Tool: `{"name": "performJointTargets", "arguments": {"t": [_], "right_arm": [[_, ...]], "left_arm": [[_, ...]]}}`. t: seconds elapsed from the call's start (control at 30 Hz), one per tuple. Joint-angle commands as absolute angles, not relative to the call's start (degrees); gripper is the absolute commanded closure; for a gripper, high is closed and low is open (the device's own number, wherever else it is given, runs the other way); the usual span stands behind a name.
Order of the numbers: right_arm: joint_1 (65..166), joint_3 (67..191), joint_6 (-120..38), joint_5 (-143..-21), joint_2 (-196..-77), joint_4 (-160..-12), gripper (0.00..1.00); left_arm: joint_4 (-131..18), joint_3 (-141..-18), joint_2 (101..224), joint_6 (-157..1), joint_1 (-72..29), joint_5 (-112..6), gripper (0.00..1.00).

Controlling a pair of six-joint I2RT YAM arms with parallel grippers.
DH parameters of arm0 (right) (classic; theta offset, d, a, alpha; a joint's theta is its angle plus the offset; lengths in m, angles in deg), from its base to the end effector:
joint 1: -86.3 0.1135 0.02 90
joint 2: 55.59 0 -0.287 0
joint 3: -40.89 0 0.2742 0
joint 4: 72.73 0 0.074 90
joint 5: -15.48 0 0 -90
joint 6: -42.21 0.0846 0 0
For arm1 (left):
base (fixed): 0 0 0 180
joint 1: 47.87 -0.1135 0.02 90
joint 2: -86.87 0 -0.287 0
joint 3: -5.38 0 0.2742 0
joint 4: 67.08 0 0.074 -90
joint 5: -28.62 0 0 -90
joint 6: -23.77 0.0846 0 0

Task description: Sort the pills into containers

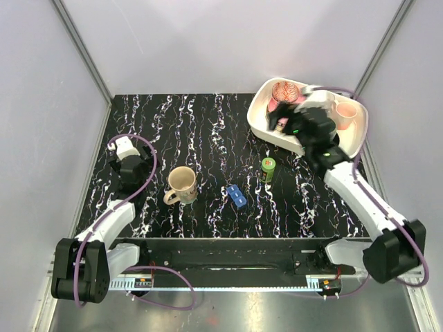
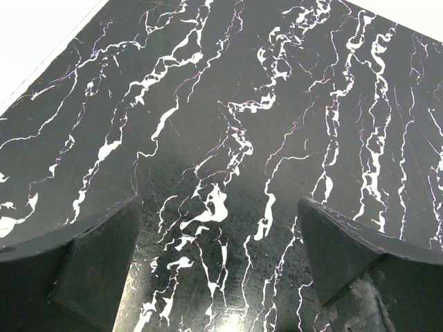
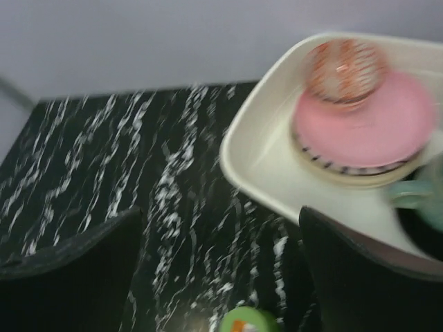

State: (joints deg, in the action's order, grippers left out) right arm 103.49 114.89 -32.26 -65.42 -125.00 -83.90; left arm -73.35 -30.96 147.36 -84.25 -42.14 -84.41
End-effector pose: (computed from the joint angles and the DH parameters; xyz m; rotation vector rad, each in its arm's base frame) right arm 0.3373 0.0903 0.3861 0.0953 1.6901 0.2950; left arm 0.2753 0.0056 0.2045 -0.4679 1.7984 0.0910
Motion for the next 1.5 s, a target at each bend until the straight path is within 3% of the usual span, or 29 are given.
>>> {"name": "performJointTargets", "arguments": {"t": [0.0,0.2,0.37,0.67,0.97,1.27,1.47], "right_arm": [[118.3,118.0,-35.3,-66.6,-128.1,-94.9,0.01],[131.0,110.7,-33.5,-64.9,-131.7,-96.5,0.08],[135.3,106.4,-32.9,-64.1,-135.2,-99.1,0.10],[136.6,103.0,-31.4,-66.3,-138.7,-98.9,0.10],[136.6,104.1,-33.4,-68.0,-144.9,-97.0,0.24],[136.6,103.1,-33.8,-69.2,-146.5,-95.6,0.21],[136.6,104.0,-34.3,-69.9,-147.6,-95.7,0.25]], "left_arm": [[-74.4,-34.0,147.3,-84.4,-42.6,-82.7,0.01],[-74.7,-34.1,147.5,-84.3,-42.6,-81.3,0.01],[-74.8,-34.2,148.0,-84.3,-42.6,-80.1,0.01],[-74.9,-34.5,148.4,-84.1,-42.6,-79.2,0.01],[-74.6,-34.8,148.8,-83.9,-42.5,-79.0,0.01],[-74.3,-35.3,149.4,-84.0,-42.5,-78.3,0.01],[-73.9,-35.6,149.8,-83.9,-42.6,-78.2,0.01]]}}
